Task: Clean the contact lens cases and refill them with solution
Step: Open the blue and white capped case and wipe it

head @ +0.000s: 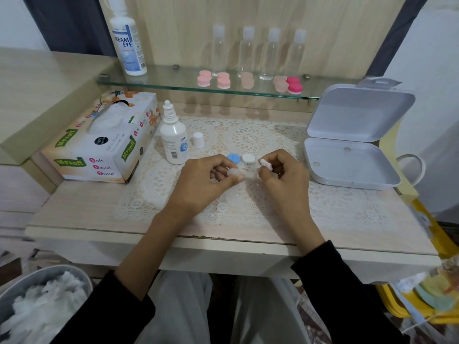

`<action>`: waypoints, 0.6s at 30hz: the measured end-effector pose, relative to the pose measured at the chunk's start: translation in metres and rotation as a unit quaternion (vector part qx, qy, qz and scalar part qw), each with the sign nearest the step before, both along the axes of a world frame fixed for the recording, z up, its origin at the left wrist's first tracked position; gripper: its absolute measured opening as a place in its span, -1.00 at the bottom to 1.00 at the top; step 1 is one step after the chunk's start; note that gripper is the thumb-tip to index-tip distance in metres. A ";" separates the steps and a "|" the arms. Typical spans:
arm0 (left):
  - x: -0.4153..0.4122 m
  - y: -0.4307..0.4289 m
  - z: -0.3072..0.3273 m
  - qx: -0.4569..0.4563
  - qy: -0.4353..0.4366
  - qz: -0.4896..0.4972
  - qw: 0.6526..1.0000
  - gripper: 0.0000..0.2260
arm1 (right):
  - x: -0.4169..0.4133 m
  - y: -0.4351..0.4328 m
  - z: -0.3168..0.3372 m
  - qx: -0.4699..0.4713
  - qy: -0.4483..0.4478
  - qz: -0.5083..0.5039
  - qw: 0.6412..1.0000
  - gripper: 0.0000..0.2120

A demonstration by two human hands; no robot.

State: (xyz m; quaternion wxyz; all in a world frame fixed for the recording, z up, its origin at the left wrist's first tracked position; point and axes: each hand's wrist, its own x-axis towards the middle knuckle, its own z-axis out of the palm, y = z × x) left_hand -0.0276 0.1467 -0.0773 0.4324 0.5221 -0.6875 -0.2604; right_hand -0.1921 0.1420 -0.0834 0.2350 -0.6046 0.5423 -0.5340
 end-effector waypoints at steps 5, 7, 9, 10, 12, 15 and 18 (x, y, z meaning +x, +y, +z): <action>0.002 -0.003 -0.004 -0.064 -0.100 0.043 0.992 -0.74 | -0.002 0.001 0.003 -0.008 -0.007 -0.021 1.000 -0.79; 0.002 -0.004 -0.005 -0.086 -0.145 0.063 0.984 -0.72 | -0.001 0.001 0.003 -0.009 -0.012 -0.022 1.000 -0.77; 0.002 -0.005 -0.005 -0.101 -0.163 0.076 0.978 -0.74 | -0.001 0.001 0.003 -0.008 -0.016 -0.022 1.000 -0.76; 0.002 -0.005 -0.005 -0.106 -0.167 0.081 0.977 -0.76 | -0.001 0.001 0.003 -0.009 -0.016 -0.021 1.000 -0.76; 0.002 -0.006 -0.005 -0.107 -0.177 0.089 0.974 -0.76 | -0.001 0.002 0.004 -0.012 -0.015 -0.016 1.000 -0.77; 0.003 -0.007 -0.005 -0.109 -0.178 0.091 0.974 -0.77 | -0.001 0.003 0.005 -0.019 -0.013 -0.006 1.000 -0.78; 0.004 -0.007 -0.004 -0.115 -0.153 0.088 0.978 -0.81 | 0.000 0.004 0.004 -0.041 -0.004 0.009 0.999 -0.79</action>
